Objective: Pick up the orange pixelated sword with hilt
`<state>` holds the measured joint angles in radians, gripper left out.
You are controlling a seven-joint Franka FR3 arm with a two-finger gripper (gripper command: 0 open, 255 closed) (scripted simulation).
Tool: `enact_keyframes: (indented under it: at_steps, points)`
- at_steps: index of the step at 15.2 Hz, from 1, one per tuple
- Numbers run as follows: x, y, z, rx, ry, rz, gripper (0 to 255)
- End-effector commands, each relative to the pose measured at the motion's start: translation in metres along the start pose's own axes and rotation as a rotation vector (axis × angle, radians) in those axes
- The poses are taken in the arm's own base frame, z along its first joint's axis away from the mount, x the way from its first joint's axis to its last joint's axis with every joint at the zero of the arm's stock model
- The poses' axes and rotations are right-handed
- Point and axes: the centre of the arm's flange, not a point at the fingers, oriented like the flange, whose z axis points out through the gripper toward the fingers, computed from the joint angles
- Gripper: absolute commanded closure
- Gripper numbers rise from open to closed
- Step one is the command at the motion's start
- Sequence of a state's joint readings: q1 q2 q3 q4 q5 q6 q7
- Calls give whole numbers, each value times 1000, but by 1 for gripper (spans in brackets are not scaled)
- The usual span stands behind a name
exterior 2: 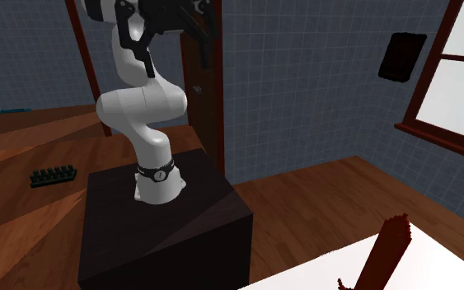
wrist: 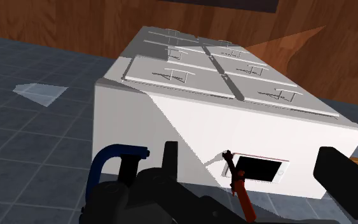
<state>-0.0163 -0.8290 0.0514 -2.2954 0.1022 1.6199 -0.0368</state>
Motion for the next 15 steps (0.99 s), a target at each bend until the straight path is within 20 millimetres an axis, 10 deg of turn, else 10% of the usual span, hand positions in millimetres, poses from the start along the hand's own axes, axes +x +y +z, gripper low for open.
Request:
enact_keyframes:
  at_steps: [1,15]
  points:
    - [0,0,0,0,0,0,0]
    - [92,-66,140,-33,89,68,0]
